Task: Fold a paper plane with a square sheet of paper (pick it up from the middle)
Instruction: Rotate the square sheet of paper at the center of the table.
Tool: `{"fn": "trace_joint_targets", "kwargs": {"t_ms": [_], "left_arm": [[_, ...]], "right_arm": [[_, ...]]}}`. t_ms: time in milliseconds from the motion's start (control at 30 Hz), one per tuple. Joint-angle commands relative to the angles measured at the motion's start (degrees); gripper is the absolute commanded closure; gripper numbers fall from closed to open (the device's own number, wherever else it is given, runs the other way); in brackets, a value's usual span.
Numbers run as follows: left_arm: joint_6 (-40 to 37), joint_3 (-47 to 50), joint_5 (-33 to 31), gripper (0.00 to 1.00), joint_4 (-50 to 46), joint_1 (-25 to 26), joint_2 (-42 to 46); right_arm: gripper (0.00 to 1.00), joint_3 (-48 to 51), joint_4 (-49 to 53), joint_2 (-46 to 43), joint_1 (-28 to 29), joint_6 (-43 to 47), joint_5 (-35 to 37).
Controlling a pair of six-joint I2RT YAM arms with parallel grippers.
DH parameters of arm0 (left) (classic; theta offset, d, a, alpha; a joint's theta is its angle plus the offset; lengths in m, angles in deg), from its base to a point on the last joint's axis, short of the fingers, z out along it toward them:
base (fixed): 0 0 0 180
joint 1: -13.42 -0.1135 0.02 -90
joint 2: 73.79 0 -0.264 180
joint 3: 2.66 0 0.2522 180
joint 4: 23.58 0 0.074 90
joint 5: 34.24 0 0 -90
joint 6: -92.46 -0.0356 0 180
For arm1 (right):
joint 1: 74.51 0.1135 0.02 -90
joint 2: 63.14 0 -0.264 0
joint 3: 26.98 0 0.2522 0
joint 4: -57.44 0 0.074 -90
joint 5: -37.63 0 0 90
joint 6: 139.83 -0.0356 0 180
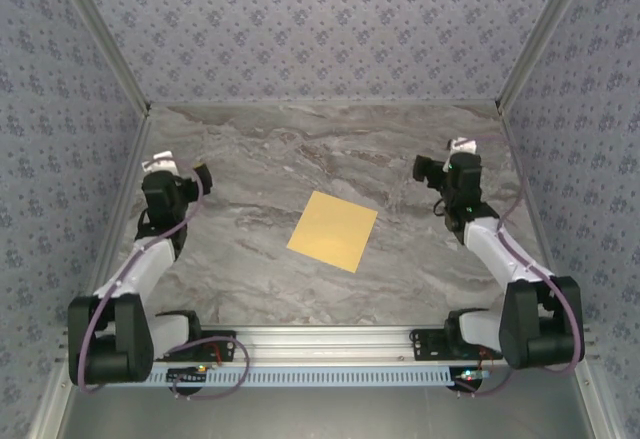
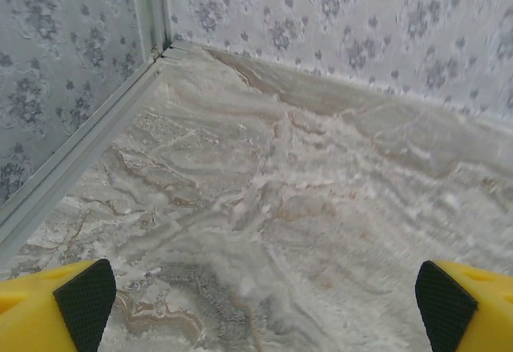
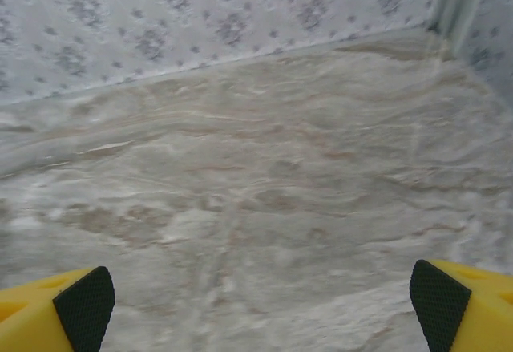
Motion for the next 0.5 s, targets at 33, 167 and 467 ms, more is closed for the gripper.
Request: {"fn": "trace_joint_targets", "kwargs": {"t_ms": [33, 167, 467], "left_arm": [[9.8, -7.7, 0.5, 0.01, -21.5, -0.1, 3.4], [11.9, -12.4, 4.0, 0.01, -28.2, 0.0, 2.6], [11.1, -14.7, 8.3, 0.01, -30.3, 0.0, -1.6]], "right_arm": [[0.0, -8.6, 19.6, 6.4, 7.7, -13.0, -4.2], [0.0, -16.3, 20.8, 16.2, 15.9, -20.8, -12.0], [0.09, -35.4, 26.4, 36.6, 27.9, -29.2, -14.2]]}}
